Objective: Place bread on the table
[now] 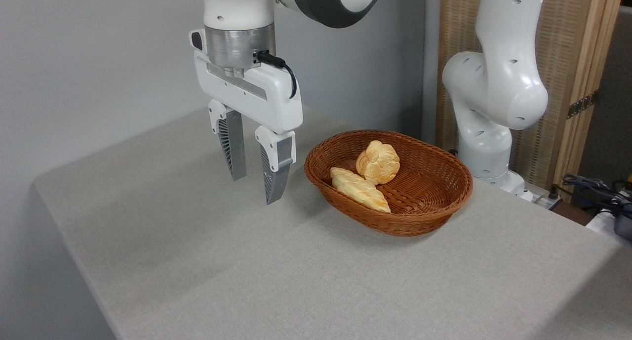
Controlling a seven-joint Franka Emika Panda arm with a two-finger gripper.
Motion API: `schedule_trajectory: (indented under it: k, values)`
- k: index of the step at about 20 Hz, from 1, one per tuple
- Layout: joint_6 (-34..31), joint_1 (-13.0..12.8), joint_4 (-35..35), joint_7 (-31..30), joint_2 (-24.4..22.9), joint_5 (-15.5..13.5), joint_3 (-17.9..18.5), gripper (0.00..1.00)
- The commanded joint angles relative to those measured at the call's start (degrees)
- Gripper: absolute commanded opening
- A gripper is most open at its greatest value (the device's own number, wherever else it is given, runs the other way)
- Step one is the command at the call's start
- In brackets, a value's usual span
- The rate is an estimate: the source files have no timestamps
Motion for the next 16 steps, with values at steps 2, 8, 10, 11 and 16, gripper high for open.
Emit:
schedule_trajectory:
  k: [2, 8, 10, 11, 16]
  values:
    - [-2.7, -0.8, 0.7, -0.7, 0.2, 0.1, 0.0, 1.0]
    - [-2.8, -0.8, 0.7, -0.7, 0.2, 0.1, -0.1, 1.0]
    - [-2.8, -0.8, 0.7, -0.8, 0.2, 0.1, -0.1, 1.0]
    - [-2.7, -0.8, 0.8, -0.9, 0.2, 0.1, 0.0, 1.0]
    - [-2.7, -0.8, 0.9, -0.9, 0.3, -0.4, 0.0, 1.0]
